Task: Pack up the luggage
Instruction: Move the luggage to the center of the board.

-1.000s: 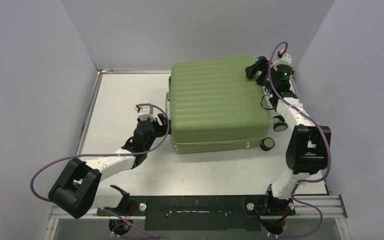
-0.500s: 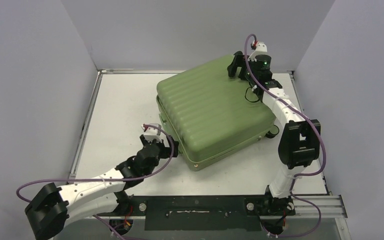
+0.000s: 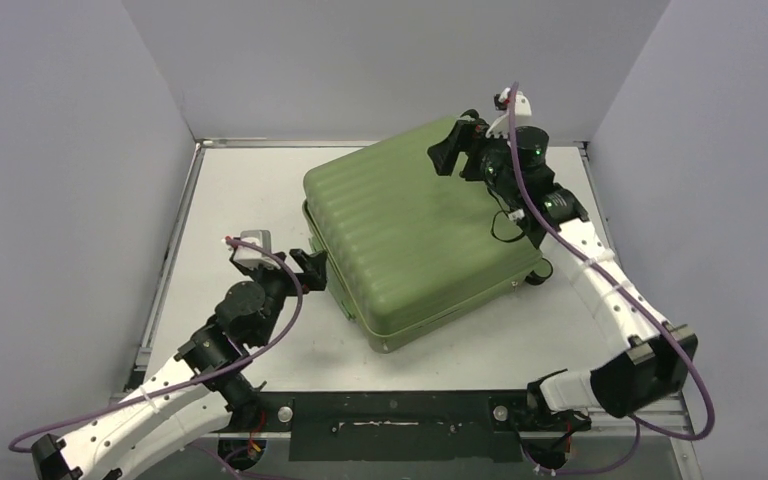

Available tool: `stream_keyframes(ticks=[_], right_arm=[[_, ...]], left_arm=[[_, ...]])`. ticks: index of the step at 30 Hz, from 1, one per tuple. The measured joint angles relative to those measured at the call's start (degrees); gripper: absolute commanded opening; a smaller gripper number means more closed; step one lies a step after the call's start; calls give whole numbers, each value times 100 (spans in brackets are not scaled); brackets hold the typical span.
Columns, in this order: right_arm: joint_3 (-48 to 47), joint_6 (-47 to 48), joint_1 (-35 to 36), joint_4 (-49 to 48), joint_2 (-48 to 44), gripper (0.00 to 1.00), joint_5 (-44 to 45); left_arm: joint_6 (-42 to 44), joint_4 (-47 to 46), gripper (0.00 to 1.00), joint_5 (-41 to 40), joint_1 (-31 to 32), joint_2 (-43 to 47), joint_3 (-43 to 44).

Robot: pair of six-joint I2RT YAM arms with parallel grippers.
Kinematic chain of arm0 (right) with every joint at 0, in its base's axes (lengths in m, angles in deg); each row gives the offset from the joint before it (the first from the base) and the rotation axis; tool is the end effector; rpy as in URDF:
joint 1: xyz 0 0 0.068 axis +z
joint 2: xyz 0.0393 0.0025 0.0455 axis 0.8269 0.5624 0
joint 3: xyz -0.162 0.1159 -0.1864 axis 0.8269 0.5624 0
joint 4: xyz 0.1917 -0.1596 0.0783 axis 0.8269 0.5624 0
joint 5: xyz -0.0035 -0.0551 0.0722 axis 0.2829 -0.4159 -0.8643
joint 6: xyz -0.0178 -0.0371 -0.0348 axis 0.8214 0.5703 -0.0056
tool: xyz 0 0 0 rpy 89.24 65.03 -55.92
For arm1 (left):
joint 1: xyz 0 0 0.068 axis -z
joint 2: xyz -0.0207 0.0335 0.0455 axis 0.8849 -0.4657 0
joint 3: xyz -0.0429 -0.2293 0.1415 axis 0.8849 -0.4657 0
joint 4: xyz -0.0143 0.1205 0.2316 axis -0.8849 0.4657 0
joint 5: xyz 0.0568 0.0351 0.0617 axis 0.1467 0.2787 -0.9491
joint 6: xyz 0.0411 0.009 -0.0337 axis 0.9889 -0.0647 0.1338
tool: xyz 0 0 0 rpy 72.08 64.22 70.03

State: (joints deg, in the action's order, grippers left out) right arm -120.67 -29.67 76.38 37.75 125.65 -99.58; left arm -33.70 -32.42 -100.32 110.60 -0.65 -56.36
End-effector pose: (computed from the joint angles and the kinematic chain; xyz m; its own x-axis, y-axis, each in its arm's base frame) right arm 0.3063 0.1219 0.4076 -0.3952 0.2865 -0.8728 -0.3787 0.8148 0.4390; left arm 0.1149 -0.0983 0.2885 -0.1630 -0.3491 -0.9228 0.1715 0.9110 -0.3749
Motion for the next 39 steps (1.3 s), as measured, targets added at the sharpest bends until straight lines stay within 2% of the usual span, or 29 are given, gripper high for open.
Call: stream_keyframes(ticks=[3,7,9,13,16,20,24,29,34,39], right_arm=[[540,-2,98,-74,-741,92,-98],[1344,-72,70,-125,-1513,94,-92],[1491,-142,42,-83,-1617,94,-66],[1587,-367,-4,-48,-1641,97,26],[1587,-619,-114,-68,-1641,97,192],[1521,-1110,-632,-87,-1537,97,282],[1102,-1552,-1320,-184,-973,97,387],[358,-1718,-1829,-361,87,97,332],[-1062,-1473,-1985,-358,1633,98,-321],[-1690,-1375,-1978,-195,2583,98,-999]], left_arm=[[-101,90,97,415,-518,-151,227],[-579,111,97,1403,-1517,-780,579],[-966,92,97,1985,-2155,-1250,782],[-1668,24,97,2734,-3025,-2124,1132],[-2201,-304,97,3289,-3405,-2706,1329],[-2791,-713,97,3807,-3738,-3421,1681],[-3012,-758,97,3989,-3834,-3995,2234],[-3018,-868,97,4022,-3836,-4210,2485],[-2953,-1056,97,4127,-3836,-4352,2485],[-2852,-1091,97,4352,-3836,-4778,2505]])
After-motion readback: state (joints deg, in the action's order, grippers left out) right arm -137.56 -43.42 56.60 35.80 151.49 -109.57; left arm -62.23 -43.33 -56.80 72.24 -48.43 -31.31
